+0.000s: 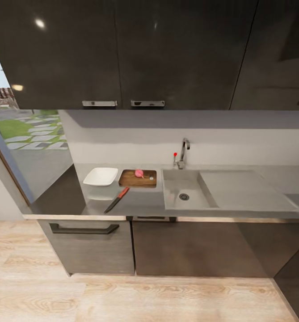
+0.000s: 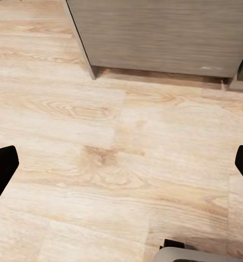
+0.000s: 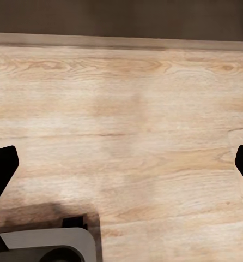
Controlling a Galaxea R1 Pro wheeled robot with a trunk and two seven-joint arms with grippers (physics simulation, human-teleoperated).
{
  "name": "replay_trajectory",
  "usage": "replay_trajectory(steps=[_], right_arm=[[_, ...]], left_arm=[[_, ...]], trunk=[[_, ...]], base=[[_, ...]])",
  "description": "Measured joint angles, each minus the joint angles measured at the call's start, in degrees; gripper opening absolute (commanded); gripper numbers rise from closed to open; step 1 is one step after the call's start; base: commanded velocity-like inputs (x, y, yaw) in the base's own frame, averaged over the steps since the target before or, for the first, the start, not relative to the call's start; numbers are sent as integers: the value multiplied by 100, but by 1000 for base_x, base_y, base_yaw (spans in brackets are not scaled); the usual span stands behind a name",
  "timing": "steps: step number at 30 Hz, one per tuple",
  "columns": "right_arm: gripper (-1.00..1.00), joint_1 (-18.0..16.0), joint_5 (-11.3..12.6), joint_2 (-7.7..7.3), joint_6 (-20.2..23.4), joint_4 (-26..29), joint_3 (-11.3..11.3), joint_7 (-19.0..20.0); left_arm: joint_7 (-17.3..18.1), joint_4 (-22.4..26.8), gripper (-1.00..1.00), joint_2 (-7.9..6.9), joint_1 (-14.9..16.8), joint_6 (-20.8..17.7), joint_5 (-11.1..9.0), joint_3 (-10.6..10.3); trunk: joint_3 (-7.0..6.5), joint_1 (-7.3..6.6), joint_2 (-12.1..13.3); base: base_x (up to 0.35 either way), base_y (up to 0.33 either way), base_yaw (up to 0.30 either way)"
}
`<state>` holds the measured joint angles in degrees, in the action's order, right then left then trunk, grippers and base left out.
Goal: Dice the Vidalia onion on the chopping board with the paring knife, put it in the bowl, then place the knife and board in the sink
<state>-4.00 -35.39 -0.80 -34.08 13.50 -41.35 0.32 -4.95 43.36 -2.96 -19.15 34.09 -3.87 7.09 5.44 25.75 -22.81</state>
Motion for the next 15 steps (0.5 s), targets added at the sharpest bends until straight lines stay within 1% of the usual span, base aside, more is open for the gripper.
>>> replay_trajectory(steps=[5,7,8,9,10,11,13,14,15], right_arm=[[100,1,1,7,-16,58,-1,0],[100,1,3,18,-69,199,2,0],[100,-1,5,51,-114,358,5,0],[100,-5,4,127,-155,598,10,0],[100,-5,3,259,-160,928,15,-3],[100,-5,0,440,-154,1311,19,-12],[100,-4,-2,899,-139,2227,21,-45],[100,-4,4,1067,-106,2669,20,-69],[100,-7,16,1072,-14,3056,39,-89]], left_arm=[[13,-6,100,0,0,-4,-4,-3],[23,-30,100,17,0,-2,-2,-18],[27,-51,100,39,0,0,0,-25],[31,-77,100,63,0,-3,5,-29],[33,-105,100,80,0,-4,10,-32],[34,-132,100,89,0,-4,13,-33],[36,-171,100,99,0,-3,18,-35],[36,-183,100,101,0,-4,18,-35],[37,-190,100,104,0,-5,19,-36]], trunk=[[-33,0,0],[-35,0,1],[-36,0,1],[-37,0,1],[-37,0,1],[-38,0,1],[-38,0,1],[-38,0,1],[-38,0,1]], base=[[0,0,0],[0,0,0],[0,0,0],[0,0,0],[0,0,0],[0,0,0],[0,0,0],[0,0,0],[0,0,0]])
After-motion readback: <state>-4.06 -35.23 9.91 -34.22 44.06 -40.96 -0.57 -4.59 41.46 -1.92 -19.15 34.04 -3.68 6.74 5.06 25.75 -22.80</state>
